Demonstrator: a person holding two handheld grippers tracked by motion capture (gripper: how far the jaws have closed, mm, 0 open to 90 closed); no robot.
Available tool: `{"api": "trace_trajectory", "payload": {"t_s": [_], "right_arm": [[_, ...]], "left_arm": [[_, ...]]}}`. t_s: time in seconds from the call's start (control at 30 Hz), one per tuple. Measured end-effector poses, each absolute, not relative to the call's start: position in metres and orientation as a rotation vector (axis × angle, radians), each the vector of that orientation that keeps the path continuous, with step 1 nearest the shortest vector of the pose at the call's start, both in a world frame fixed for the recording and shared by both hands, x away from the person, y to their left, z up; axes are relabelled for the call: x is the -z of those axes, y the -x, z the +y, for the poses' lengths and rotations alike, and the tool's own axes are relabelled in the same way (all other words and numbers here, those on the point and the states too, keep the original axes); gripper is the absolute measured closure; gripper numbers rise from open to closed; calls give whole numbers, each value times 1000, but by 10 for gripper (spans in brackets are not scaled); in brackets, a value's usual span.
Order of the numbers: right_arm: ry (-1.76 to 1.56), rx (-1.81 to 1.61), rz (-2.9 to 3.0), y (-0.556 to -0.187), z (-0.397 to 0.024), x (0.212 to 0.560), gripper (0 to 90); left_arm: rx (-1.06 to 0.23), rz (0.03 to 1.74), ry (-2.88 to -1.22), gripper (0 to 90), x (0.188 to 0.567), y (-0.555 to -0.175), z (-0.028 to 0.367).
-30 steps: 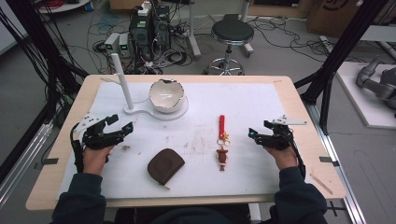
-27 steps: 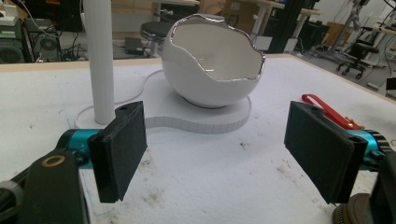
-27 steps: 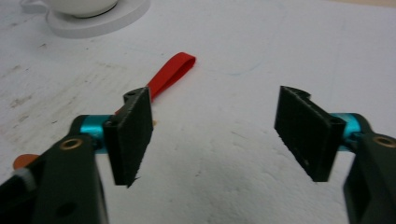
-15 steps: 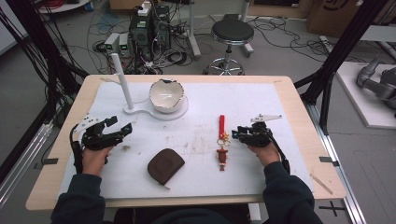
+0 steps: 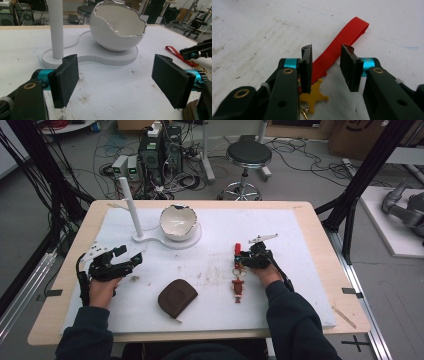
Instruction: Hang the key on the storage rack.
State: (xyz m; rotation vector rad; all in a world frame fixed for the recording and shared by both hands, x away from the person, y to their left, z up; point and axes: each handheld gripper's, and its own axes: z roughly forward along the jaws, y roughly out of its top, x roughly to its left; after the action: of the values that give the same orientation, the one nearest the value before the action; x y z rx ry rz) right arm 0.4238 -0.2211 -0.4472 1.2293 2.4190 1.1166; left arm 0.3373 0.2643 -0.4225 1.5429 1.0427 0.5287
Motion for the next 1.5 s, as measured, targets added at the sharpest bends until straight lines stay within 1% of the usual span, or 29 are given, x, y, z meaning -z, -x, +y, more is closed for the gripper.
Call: {"api": "trace_trajectory", "payload": {"t_s": [0.07,0.13,0.2,0.23,0.3,0.33,0.47,0.5,0.53,0.57,0.6,0.63,0.67,0.7,0.73,0.77,0.8,0.83,0.9,1.0,1.03,1.1,1.13,1.2,1.23,1.43,1.5], "right_arm": [[-1232,-1125,2418,-424,-221,448,675],[-1259,-1133,2420,-424,-222,447,714],[-1253,-1132,2419,-425,-223,447,707],[-1249,-1115,2402,-425,-223,447,630],[-1242,-1076,2346,-425,-222,447,440],[-1250,-1081,2329,-426,-221,448,397],[-1267,-1123,2328,-437,-220,448,410],[-1288,-1131,2322,-440,-220,448,420],[-1304,-1138,2319,-445,-219,448,448],[-1307,-1136,2329,-449,-218,449,495],[-1300,-1124,2344,-451,-215,449,519],[-1260,-1092,2365,-453,-210,448,608],[-1260,-1092,2365,-453,-210,448,608],[-1241,-1057,2369,-452,-208,447,653],[-1228,-1020,2369,-453,-206,445,719],[-1252,-1025,2379,-454,-206,442,814],[-1252,-1025,2379,-454,-206,442,814],[-1259,-1036,2374,-454,-207,440,857],[-1253,-1124,2364,-452,-210,434,879],[-1207,-1257,2330,-446,-210,419,886],[-1172,-1362,2295,-442,-210,409,886],[-1167,-1401,2276,-441,-210,405,886],[-1131,-1485,2261,-437,-208,394,887],[-1110,-1505,2250,-435,-206,389,886],[-1060,-1570,2234,-432,-201,378,887],[-957,-1606,2210,-425,-184,351,887],[-931,-1625,2199,-425,-179,343,900]], "left_arm": [[-528,1040,-1546,217,422,-337,264],[-528,1037,-1548,217,423,-338,264],[-527,1040,-1547,218,422,-337,264],[-529,1038,-1547,218,422,-337,264],[-528,1040,-1547,219,422,-337,264],[-528,1041,-1545,219,423,-337,263],[-528,1041,-1558,219,423,-338,262],[-528,1041,-1559,220,423,-338,263],[-528,1042,-1558,220,423,-338,263],[-529,1042,-1559,220,423,-338,263],[-527,1043,-1555,220,423,-338,263],[-525,1044,-1557,220,423,-338,263],[-526,1045,-1556,220,424,-339,262],[-521,1046,-1559,220,424,-339,262],[-518,1045,-1566,220,424,-339,262],[-520,1043,-1566,222,424,-339,262],[-520,1043,-1566,223,424,-339,262],[-519,1040,-1564,223,424,-339,262],[-518,1040,-1560,223,424,-338,262],[-500,1036,-1557,229,424,-339,260],[-487,1027,-1555,247,424,-340,258],[-465,1004,-1559,264,423,-341,253],[-455,992,-1560,288,423,-341,250],[-441,970,-1568,290,421,-343,242],[-433,957,-1575,297,419,-345,237],[-364,843,-1639,297,407,-354,202],[-357,822,-1658,297,405,-357,191]]}}
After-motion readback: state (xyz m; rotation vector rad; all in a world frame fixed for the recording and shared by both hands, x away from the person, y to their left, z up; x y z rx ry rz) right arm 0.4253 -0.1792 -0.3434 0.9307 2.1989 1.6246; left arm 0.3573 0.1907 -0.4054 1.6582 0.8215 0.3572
